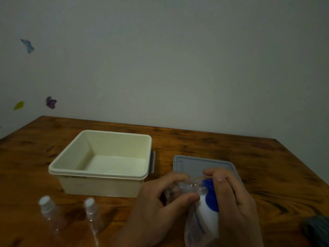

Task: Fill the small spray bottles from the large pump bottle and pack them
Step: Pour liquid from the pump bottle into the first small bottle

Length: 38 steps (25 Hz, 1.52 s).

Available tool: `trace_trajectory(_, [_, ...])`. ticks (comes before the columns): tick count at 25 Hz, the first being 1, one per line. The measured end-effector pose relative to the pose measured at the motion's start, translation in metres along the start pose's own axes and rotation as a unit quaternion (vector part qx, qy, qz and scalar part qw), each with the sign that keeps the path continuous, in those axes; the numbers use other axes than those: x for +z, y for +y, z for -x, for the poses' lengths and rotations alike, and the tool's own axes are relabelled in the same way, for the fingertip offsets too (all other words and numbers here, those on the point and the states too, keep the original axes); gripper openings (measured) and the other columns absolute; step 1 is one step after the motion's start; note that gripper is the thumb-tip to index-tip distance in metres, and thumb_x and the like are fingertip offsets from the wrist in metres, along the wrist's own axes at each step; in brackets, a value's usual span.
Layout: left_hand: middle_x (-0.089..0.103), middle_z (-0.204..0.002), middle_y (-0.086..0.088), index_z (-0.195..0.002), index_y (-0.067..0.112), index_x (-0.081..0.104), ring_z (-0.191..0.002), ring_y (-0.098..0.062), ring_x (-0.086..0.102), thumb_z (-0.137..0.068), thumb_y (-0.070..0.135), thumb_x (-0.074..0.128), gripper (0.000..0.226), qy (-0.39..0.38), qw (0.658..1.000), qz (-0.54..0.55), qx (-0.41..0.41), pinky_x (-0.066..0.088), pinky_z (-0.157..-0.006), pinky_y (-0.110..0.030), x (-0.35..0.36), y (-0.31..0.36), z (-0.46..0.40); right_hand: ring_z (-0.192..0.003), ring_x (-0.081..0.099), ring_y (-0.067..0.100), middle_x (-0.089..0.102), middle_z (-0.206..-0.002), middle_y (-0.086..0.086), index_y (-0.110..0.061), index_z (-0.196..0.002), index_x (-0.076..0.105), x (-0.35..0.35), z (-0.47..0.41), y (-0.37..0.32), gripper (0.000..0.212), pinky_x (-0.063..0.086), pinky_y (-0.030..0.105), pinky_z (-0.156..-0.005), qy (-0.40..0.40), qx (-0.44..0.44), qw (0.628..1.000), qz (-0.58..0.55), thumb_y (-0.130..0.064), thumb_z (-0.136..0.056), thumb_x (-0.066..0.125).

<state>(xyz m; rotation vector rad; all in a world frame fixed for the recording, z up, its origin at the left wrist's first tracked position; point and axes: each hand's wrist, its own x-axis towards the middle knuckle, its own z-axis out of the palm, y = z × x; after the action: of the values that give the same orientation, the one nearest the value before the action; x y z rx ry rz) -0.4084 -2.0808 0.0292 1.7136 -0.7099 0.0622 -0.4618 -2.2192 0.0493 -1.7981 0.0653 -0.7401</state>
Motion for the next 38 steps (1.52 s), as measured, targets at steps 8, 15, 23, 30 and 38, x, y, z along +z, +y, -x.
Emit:
trace_trajectory(8, [0.068, -0.095, 0.019, -0.102, 0.043, 0.063, -0.085, -0.003, 0.065, -0.071, 0.052, 0.064, 0.031, -0.015, 1.0, -0.003, 0.003, 0.052, -0.068, -0.014, 0.001, -0.004, 0.0, -0.065, 0.06, 0.005, 0.066, -0.084, -0.016, -0.036, -0.078, 0.063, 0.001, -0.001, 0.001, 0.03, 0.044, 0.008, -0.052, -0.025, -0.008, 1.0, -0.001, -0.05, -0.072, 0.037])
trace_trajectory(15, [0.071, -0.09, 0.006, -0.103, 0.04, 0.064, -0.081, -0.014, 0.067, -0.073, 0.053, 0.065, 0.033, 0.002, 1.0, 0.003, 0.013, 0.057, -0.069, -0.032, 0.004, -0.007, 0.002, -0.068, 0.06, 0.005, 0.064, -0.087, -0.018, -0.038, -0.083, 0.063, 0.0, 0.003, 0.004, 0.036, 0.043, 0.008, -0.053, 0.003, -0.003, 1.0, 0.012, -0.058, -0.072, 0.035])
trace_trajectory(23, [0.066, -0.1, 0.023, -0.1, 0.043, 0.064, -0.088, 0.002, 0.064, -0.072, 0.045, 0.074, 0.03, -0.024, 1.0, 0.012, -0.01, 0.051, -0.07, -0.011, 0.002, -0.002, 0.002, -0.067, 0.061, 0.005, 0.065, -0.088, -0.018, -0.045, -0.084, 0.06, -0.002, 0.001, 0.004, 0.026, 0.045, 0.009, -0.053, -0.017, -0.027, 0.999, 0.038, -0.058, -0.075, 0.039])
trace_trajectory(30, [0.067, -0.099, 0.013, -0.103, 0.042, 0.063, -0.086, -0.006, 0.065, -0.071, 0.053, 0.064, 0.034, -0.015, 0.999, 0.026, -0.009, 0.055, -0.07, -0.022, 0.002, -0.003, 0.003, -0.057, 0.058, 0.005, 0.065, -0.082, -0.012, -0.049, -0.087, 0.059, 0.0, 0.004, 0.004, 0.03, 0.04, 0.007, -0.047, 0.012, -0.019, 0.999, 0.037, -0.056, -0.074, 0.033])
trace_trajectory(38, [0.068, -0.1, 0.019, -0.102, 0.042, 0.064, -0.088, 0.0, 0.065, -0.07, 0.048, 0.066, 0.033, -0.018, 0.999, 0.042, -0.014, 0.051, -0.069, -0.011, 0.002, -0.004, 0.0, -0.08, 0.061, -0.003, 0.063, -0.091, -0.025, -0.044, -0.085, 0.06, 0.002, 0.004, 0.004, 0.029, 0.045, 0.011, -0.059, 0.026, -0.027, 0.999, 0.034, -0.063, -0.074, 0.04])
